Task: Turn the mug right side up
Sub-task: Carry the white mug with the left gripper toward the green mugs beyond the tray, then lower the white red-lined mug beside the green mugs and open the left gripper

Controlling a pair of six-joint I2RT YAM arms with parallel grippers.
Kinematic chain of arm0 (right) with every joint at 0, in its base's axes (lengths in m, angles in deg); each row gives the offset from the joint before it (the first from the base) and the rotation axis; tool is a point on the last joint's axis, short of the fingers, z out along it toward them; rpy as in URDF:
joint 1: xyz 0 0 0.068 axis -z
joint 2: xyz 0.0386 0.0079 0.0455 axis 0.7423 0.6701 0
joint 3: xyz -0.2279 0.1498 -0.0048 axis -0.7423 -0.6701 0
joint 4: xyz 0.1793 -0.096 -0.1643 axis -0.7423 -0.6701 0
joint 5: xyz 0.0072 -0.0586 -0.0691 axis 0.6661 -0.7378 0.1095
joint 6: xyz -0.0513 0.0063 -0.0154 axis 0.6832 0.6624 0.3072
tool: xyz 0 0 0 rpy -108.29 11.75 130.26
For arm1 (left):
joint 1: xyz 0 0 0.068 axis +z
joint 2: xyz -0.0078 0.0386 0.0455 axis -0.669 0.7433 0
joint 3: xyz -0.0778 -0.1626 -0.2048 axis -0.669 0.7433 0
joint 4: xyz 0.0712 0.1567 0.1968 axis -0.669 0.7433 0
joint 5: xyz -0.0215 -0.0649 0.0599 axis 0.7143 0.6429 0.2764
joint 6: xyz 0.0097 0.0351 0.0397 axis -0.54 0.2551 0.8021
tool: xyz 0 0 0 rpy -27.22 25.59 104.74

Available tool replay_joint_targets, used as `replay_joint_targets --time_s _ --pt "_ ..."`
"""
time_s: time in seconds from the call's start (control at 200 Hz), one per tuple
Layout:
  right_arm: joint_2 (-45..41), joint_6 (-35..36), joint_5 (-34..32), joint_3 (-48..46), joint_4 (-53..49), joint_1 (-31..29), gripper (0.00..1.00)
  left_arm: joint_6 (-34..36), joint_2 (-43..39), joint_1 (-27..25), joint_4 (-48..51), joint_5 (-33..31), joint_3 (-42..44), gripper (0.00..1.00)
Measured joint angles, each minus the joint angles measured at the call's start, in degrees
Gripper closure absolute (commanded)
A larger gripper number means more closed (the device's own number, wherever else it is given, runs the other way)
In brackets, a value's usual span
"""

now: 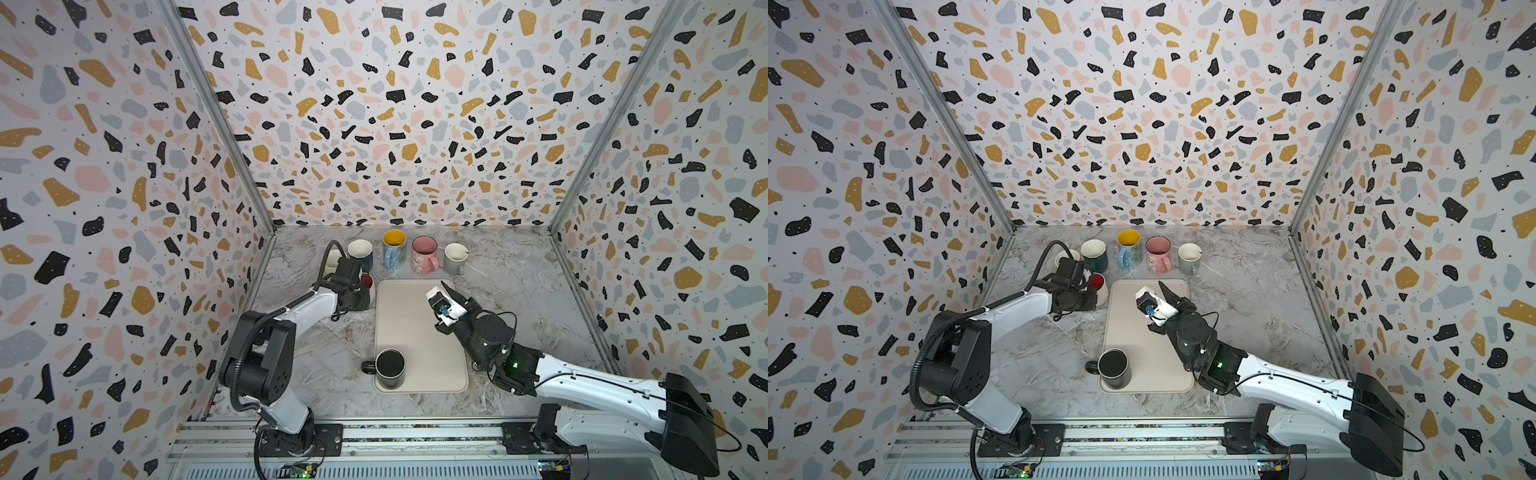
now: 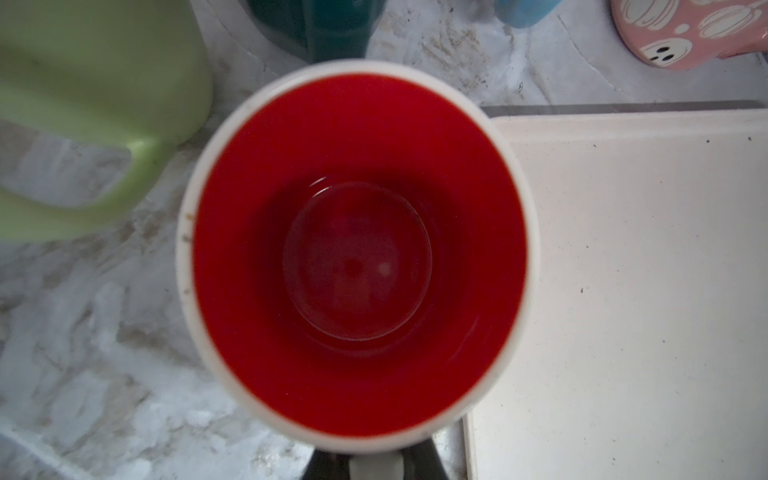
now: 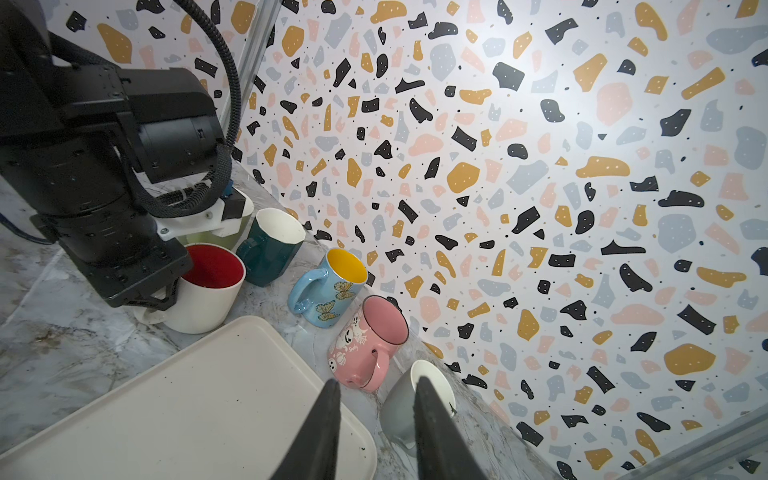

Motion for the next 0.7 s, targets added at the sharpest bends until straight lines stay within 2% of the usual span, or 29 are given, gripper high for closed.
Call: replay_joint_targets --time_s 0.701 --pt "0.83 -0.85 0.37 -0.2 0.28 0.04 0.67 0.42 -1.62 -0.09 2.4 2.73 0.59 0.7"
